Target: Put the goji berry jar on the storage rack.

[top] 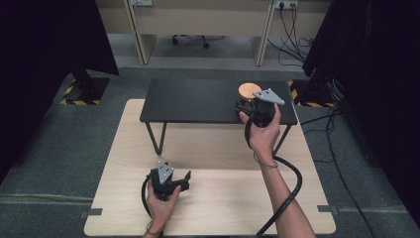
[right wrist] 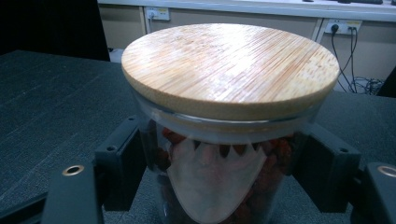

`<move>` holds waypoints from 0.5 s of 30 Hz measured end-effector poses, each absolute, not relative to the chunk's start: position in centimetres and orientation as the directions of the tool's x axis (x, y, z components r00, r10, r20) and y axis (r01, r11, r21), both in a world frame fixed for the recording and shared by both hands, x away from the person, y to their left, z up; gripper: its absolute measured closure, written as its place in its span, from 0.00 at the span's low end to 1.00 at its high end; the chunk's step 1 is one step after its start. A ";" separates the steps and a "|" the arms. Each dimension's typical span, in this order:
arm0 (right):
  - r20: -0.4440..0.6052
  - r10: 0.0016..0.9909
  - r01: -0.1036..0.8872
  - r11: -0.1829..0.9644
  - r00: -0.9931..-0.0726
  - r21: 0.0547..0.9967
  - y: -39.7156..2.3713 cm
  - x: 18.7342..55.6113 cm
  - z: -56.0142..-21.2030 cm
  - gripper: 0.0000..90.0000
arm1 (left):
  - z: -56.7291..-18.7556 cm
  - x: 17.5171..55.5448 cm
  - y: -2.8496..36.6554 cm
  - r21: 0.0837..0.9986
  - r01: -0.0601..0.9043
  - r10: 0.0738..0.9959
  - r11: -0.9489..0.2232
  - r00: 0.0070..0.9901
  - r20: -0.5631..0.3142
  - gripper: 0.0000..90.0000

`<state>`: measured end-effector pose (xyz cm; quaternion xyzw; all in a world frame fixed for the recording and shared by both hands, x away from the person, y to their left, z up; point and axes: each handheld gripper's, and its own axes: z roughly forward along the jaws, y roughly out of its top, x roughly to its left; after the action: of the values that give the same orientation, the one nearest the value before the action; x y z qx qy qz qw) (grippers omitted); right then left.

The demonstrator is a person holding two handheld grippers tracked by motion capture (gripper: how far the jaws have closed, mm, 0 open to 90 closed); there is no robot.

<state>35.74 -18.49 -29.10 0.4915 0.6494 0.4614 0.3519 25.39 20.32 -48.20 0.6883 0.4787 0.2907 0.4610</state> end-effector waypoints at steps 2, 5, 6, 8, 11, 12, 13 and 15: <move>-0.003 0.963 0.313 0.091 -0.271 0.945 -18.5 35.8 -29.1 0.29 | -48.2 25.4 20.3 0.913 0.391 0.927 -0.117 0.373 -0.041 0.07; -0.003 0.962 0.312 0.092 -0.272 0.946 -18.6 35.8 -29.1 0.29 | -48.2 25.4 20.3 0.913 0.391 0.927 -0.118 0.373 -0.040 0.07; -0.003 0.962 0.311 0.091 -0.273 0.946 -18.6 35.8 -29.2 0.29 | -48.2 25.4 20.3 0.913 0.391 0.927 -0.119 0.373 -0.039 0.07; -0.003 0.962 0.311 0.092 -0.273 0.946 -18.6 35.8 -29.2 0.29 | -48.2 25.4 20.3 0.913 0.391 0.927 -0.119 0.373 -0.039 0.07; -0.003 0.962 0.310 0.092 -0.274 0.946 -18.6 35.8 -29.2 0.29 | -48.2 25.4 20.3 0.913 0.391 0.927 -0.119 0.373 -0.039 0.07; -0.003 0.962 0.310 0.092 -0.274 0.946 -18.6 35.8 -29.2 0.29 | -48.2 25.4 20.3 0.913 0.391 0.927 -0.119 0.373 -0.039 0.07; -0.003 0.962 0.310 0.091 -0.274 0.946 -18.6 35.8 -29.2 0.29 | -48.2 25.4 20.3 0.913 0.391 0.927 -0.118 0.373 -0.039 0.07; -0.002 0.962 0.310 0.090 -0.273 0.947 -18.6 35.8 -29.2 0.29 | -48.2 25.4 20.3 0.913 0.390 0.927 -0.117 0.373 -0.040 0.07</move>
<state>35.80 -18.61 -29.20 0.4896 0.6493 0.4638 0.3516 25.37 20.31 -48.20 0.6884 0.4785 0.2912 0.4608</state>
